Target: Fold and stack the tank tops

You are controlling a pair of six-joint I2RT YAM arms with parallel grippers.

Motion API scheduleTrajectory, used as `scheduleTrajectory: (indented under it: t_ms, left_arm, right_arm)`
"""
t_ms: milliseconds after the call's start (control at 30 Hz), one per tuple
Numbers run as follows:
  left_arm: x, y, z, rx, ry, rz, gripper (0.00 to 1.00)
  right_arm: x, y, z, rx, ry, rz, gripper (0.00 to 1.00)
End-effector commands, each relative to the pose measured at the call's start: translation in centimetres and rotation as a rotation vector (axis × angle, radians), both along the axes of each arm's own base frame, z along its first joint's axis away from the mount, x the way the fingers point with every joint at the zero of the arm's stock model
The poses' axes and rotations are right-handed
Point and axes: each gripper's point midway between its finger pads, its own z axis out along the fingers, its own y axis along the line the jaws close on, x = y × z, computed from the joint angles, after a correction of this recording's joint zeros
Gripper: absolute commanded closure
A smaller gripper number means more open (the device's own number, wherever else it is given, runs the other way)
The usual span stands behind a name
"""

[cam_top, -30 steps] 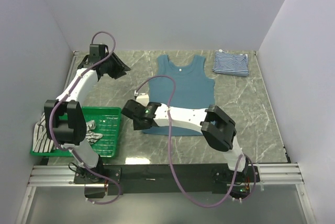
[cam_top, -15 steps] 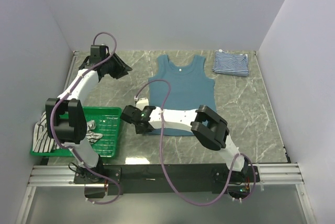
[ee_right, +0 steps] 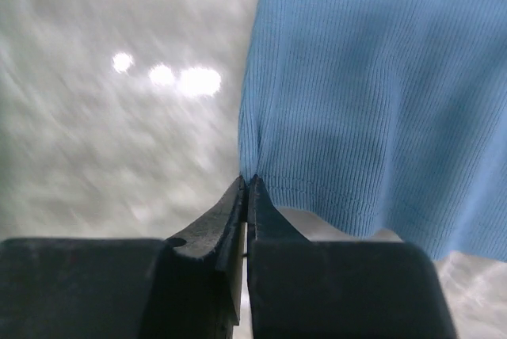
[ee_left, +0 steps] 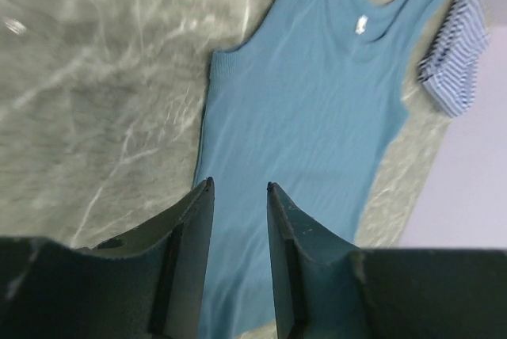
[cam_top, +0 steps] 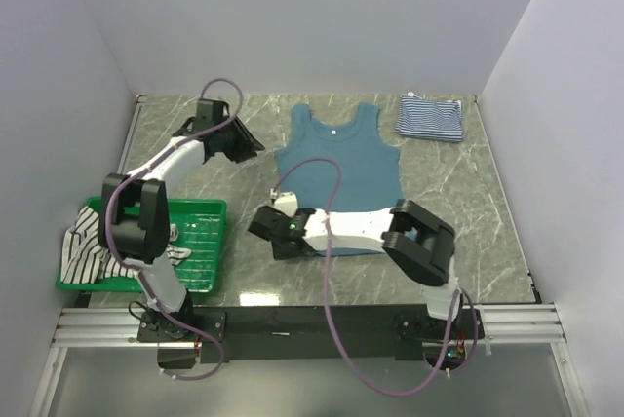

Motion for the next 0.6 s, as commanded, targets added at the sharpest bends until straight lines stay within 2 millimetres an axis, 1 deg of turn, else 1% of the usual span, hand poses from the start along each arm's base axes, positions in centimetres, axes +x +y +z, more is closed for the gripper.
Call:
scheduleTrajectory:
  t_ms: [0, 33, 67, 133, 167, 367, 500, 533, 567]
  left_arm:
    - [0.4, -1.3, -2.4, 0.01, 0.017, 0.015, 0.62]
    - [0.4, -1.4, -2.7, 0.012, 0.023, 0.017, 0.62]
    - [0.4, -1.9, -3.5, 0.016, 0.035, 0.011, 0.62]
    - [0.6, -2.1, -4.0, 0.031, 0.041, 0.016, 0.63]
    - [0.5, -2.5, -4.7, 0.039, 0.052, 0.011, 0.63]
    - [0.6, -3.3, -7.2, 0.078, 0.086, 0.0, 0.65]
    - [1.4, -4.0, -7.3, 0.059, 0.054, -0.016, 0.65]
    - [1.7, -4.4, -7.0, 0.05, 0.039, -0.029, 0.65]
    - [1.9, -4.5, -7.4, 0.055, 0.04, -0.033, 0.65]
  right_arm:
    - [-1.2, 0.5, 2.8, 0.163, 0.013, 0.036, 0.98]
    - [-1.4, 0.3, 3.0, 0.185, 0.019, 0.039, 0.98]
    - [-1.6, -0.3, 3.4, 0.204, 0.022, 0.037, 0.98]
    - [-1.8, -0.2, 3.9, 0.247, 0.037, 0.036, 0.98]
    - [-1.9, -0.6, 4.1, 0.258, 0.039, 0.036, 0.98]
    - [-1.4, -1.1, 4.8, 0.298, 0.049, 0.017, 1.0]
    - [-1.3, -1.2, 4.8, 0.295, 0.049, 0.013, 1.0]
    - [-1.4, -1.2, 4.7, 0.295, 0.051, 0.012, 1.0]
    - [-1.4, -1.2, 4.6, 0.293, 0.054, 0.012, 1.0]
